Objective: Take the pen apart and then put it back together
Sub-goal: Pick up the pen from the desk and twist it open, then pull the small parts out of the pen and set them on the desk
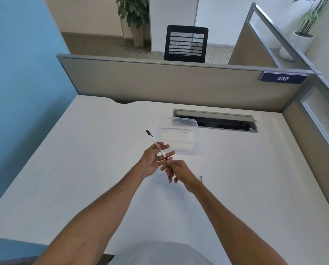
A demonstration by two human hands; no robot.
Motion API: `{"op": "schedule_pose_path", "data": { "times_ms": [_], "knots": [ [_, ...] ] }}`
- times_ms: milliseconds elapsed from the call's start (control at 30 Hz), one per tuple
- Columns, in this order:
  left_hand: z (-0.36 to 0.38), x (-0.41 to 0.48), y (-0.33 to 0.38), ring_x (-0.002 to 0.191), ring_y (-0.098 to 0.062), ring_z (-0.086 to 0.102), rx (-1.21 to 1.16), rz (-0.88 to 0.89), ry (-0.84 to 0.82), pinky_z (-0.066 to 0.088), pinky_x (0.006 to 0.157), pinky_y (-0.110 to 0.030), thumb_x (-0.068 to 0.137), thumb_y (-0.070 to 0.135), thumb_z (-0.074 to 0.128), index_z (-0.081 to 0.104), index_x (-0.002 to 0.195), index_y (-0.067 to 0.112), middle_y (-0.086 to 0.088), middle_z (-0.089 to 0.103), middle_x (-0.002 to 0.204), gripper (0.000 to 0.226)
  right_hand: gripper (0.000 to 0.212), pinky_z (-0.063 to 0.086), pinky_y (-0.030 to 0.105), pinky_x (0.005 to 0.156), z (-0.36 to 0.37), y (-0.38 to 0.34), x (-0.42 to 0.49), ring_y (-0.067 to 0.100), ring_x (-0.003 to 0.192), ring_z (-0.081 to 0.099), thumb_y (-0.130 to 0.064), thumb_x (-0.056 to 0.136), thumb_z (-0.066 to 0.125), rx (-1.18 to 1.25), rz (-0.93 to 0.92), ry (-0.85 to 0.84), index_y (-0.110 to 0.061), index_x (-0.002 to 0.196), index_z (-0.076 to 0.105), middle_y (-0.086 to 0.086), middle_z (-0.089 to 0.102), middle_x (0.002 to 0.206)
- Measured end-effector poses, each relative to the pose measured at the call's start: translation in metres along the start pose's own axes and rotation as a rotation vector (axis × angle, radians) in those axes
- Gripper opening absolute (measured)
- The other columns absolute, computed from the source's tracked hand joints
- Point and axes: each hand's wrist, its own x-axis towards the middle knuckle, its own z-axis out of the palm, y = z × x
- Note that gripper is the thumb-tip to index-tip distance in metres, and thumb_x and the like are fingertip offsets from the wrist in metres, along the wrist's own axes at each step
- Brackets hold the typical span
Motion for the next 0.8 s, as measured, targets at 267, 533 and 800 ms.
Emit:
{"op": "schedule_pose_path", "data": {
  "times_ms": [267,533,800],
  "knots": [
    [-0.005,0.0,-0.01,0.143,-0.054,0.061,0.002,0.024,0.065,0.047,0.123,-0.06,0.12,0.013,0.039,0.052,0.138,0.006,-0.02,0.064,0.156,0.023,0.04,0.044,0.022,0.052,-0.002,0.001,0.005,0.014,0.058,0.064,-0.033,0.114,0.062,0.051,0.064,0.068,0.004,0.12,0.076,0.004,0.073,0.085],
    [-0.007,0.008,-0.024,0.155,-0.04,0.054,-0.02,0.036,0.222,0.039,0.133,-0.048,0.118,0.004,0.039,0.054,0.151,-0.006,-0.026,0.057,0.161,0.038,0.03,0.047,0.026,0.058,-0.008,0.009,0.007,0.024,0.077,0.066,-0.025,0.108,0.071,-0.025,0.07,0.117,0.005,0.113,0.073,0.015,0.078,0.103],
    [-0.009,0.017,-0.026,0.151,-0.048,0.055,-0.094,0.068,0.247,0.04,0.131,-0.054,0.117,-0.002,0.037,0.045,0.14,0.012,-0.033,0.058,0.157,0.028,0.026,0.036,0.023,0.05,-0.014,0.016,0.012,0.016,0.057,0.051,-0.022,0.105,0.075,-0.074,0.103,0.125,0.004,0.104,0.077,0.017,0.075,0.091]
  ]
}}
